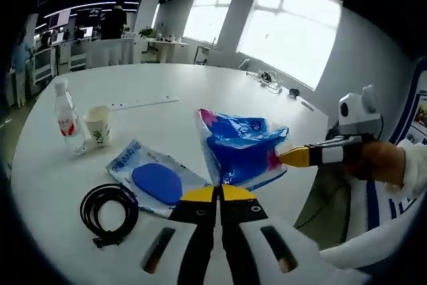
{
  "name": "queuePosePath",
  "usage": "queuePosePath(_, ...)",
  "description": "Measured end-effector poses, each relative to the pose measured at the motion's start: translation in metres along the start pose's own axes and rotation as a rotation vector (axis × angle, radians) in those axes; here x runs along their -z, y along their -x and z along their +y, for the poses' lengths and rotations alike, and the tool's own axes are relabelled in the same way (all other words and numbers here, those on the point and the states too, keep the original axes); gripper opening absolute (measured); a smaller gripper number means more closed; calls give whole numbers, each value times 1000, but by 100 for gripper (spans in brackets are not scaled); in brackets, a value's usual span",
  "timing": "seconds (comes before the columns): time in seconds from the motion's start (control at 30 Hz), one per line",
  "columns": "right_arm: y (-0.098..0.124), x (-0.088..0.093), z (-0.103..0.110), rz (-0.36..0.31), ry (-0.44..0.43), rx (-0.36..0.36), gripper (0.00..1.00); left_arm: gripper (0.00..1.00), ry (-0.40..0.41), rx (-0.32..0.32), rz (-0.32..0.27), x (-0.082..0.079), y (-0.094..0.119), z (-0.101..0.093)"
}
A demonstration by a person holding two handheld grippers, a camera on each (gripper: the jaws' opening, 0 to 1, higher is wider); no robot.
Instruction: Arrange the tabletop items into an orderly group along one side of the table until the central work area is clear of visible clutter.
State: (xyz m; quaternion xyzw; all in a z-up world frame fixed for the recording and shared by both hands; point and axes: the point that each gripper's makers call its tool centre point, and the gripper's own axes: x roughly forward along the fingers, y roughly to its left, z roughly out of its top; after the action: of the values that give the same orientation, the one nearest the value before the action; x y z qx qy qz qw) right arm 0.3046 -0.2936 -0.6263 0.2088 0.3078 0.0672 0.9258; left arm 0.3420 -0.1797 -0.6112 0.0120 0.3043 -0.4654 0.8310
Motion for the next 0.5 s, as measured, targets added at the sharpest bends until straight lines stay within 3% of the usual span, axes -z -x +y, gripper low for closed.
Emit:
queuePosePath(0.13, -3, -12, -16, -7, 5, -37, 0, 0, -18, -26, 8, -5, -13, -7)
queuePosePath(0.23, -4, -27, -35, 0, 18, -63, 0, 0, -23, -55, 16, -13, -36, -13)
queuePosePath(0.37, 3, -59, -77, 1, 77, -74, 0, 0, 6, -81, -1, -36, -78, -36)
queuePosePath(0.5, 9, -75, -127, 36, 72, -69, 0, 0, 16, -96, -2, -52, -124, -63)
